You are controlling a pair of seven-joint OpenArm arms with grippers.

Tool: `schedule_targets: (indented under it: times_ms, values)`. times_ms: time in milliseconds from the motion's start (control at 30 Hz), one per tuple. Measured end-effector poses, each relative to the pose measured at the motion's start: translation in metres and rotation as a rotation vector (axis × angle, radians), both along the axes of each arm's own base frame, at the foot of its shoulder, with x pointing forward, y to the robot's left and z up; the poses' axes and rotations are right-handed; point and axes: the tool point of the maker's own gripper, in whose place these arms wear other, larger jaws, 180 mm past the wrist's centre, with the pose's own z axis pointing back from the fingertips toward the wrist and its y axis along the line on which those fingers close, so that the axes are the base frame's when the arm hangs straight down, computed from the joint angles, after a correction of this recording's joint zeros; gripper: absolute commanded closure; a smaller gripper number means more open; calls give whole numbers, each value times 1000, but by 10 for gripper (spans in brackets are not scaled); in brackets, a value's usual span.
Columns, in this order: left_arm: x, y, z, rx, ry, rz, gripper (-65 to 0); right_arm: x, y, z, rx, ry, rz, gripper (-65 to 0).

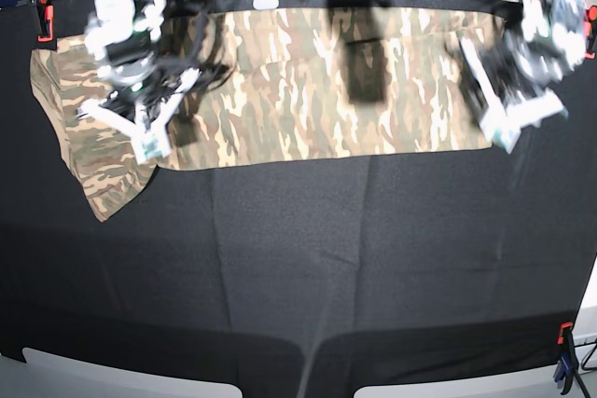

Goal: Layout the t-shirt on the table in an organized manner, then fold the t-shirt properly
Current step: 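Grasp both ends of the shirt strip with both grippers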

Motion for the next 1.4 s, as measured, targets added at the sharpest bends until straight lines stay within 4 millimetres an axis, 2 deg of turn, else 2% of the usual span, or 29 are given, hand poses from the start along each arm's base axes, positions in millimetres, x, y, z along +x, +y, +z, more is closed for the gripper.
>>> schedule_targets:
  times_ms: [100,200,267,333,433,533,600,733,833,900,967,1033,1167,1267,1400]
  values:
    - [5,-2,-6,-49,32,14,-243,1,-1,1,6,-1,-9,-240]
    - [2,16,-32,-54,116,78,-243,0,-15,3,-5,-1,-49,-240]
    - [0,27,-44,-119,158,147,-243,1,-26,7,-15,-13,-80,-240]
    - [4,40,-41,-180,144,210,-243,0,-38,10,-24,-15,-113,-240]
    - [16,60,-19,-289,84,274,-243,-2,-56,15,-24,-22,-171,-240]
    - [20,59,2,-411,60,236,-243,-2,-62,16,53,-17,-182,-240]
    - [17,58,3,-445,83,221,-243,1,-63,15,139,-29,-170,-240]
    - [2,50,-14,-536,175,215,-243,-9,-92,-3,225,14,-245,-240]
    - [-9,57,-34,-563,229,251,-243,-20,-105,-16,312,51,-266,-240]
    - [-15,60,-43,-570,254,255,-243,-24,-112,-15,356,45,-267,-240]
    - [-20,58,-45,-613,281,239,-243,-24,-116,-7,407,17,-238,-240]
    - [-24,54,-43,-669,305,226,-243,-25,-115,3,469,-4,-187,-239]
    - [-39,37,-43,-731,372,137,-244,-30,-81,27,608,-29,64,-239]
    - [-44,40,-50,-758,391,159,-256,-35,-75,32,687,-17,74,-239]
    - [-45,33,-45,-855,398,169,-256,-35,-65,36,753,-33,91,-239]
